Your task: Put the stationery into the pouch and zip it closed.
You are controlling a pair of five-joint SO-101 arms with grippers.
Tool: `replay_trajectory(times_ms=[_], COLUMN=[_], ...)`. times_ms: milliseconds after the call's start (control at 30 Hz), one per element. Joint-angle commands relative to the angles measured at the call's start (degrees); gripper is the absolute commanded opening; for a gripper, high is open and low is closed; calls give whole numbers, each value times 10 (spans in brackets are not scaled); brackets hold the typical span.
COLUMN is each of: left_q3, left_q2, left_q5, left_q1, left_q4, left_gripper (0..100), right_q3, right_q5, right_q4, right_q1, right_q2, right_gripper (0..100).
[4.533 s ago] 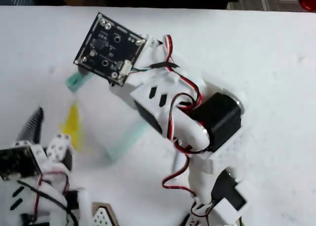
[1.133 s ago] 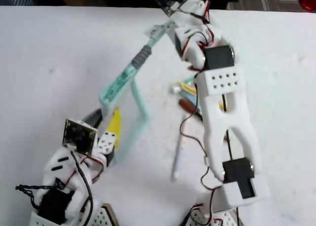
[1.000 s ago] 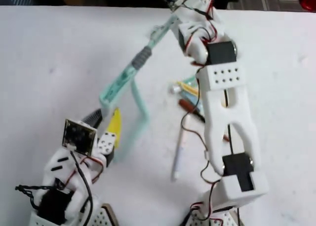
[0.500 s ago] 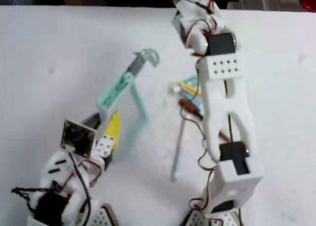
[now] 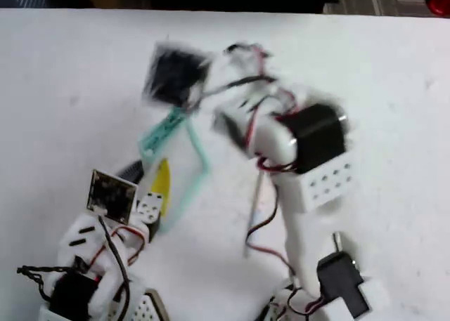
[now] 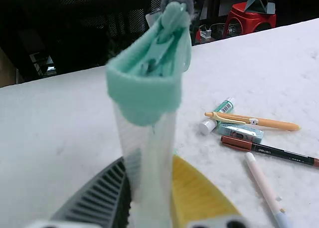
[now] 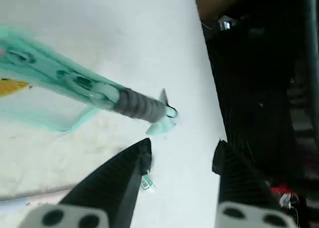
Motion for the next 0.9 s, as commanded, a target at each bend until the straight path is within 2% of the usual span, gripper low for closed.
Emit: replay_trajectory(times_ms=[0,167,533,633,733,867], left_q3=[-18,-18,-17,-17,-17,-17], left_q2=[0,0,0,0,0,0], left_q5=[-11,-11,-11,-11,-11,-11], left_q1=[6,6,6,6,6,6], left_q4=[18,19,19,19,19,17], left_gripper=[21,21,22,22,22,23], right_q3=[24,46,47,47,33,-2], right_q5=[19,20,97,120,120,118], right_q4=[9,12,14,15,12,11], right_q1=[-29,-49,-63,-62,-58,-42], right_q2=[-18,7,70,80,67,41], right_gripper=[200,269,268,193,10,95])
